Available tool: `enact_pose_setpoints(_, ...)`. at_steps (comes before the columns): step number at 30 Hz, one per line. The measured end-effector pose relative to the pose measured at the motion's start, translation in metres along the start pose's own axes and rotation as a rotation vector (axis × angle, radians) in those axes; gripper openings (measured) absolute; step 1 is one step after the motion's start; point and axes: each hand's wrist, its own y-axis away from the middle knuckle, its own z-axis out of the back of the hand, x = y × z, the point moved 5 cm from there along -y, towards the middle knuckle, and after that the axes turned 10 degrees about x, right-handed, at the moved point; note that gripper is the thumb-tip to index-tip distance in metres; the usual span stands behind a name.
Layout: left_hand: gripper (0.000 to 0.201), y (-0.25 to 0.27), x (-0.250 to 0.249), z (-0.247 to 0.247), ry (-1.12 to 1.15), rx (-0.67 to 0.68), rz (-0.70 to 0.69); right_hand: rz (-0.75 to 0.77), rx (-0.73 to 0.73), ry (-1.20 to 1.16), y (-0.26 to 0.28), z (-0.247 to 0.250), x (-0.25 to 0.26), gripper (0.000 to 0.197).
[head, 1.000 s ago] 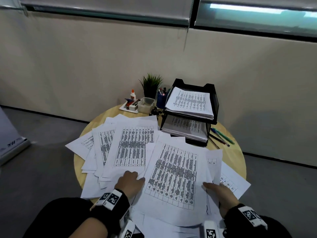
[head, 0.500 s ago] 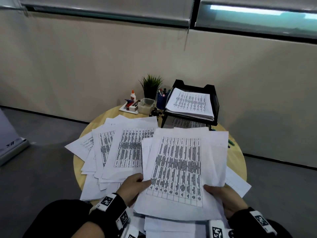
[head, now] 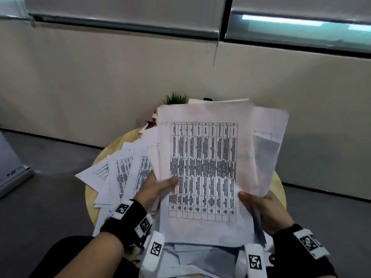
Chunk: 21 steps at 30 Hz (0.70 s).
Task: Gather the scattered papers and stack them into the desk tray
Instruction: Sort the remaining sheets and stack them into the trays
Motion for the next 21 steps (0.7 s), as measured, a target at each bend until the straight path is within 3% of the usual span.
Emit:
enact_pose_setpoints(3,0.067,-0.008,-0.031,0.000,0.079,0.046,-0.047,0.064,0.042,0.025,-0.005,-0.016,0.027,0.025)
enact_pose_setpoints(7,0.053,-0.015,-0.069,-0.004,0.062,-0.024,-0.224,0.157,-0.032,0.095,-0.017,-0.026,0.057,0.021)
enact_pose_setpoints(11,0.060,-0.020,-0.090,-0.009,-0.004,-0.030,-0.342,0.221,-0.034,0.071,-0.026,-0.034,0.075,0.025)
enact_pose_setpoints(14,0.058,-0.022,-0.085,-0.013,-0.056,0.003,-0.327,0.226,-0.027,0.089,-0.024,-0.036,0.074,0.018)
enact_pose_setpoints(17,0.059,-0.027,-0.065,-0.012,-0.061,0.006,-0.236,0.263,-0.030,0.064,-0.025,-0.035,0.061,0.031)
enact_pose_setpoints(21,0.082,-0.031,-0.047,-0.018,-0.095,0.039,-0.164,0.218,-0.050,-0.055,-0.032,-0.037,0.037,0.037)
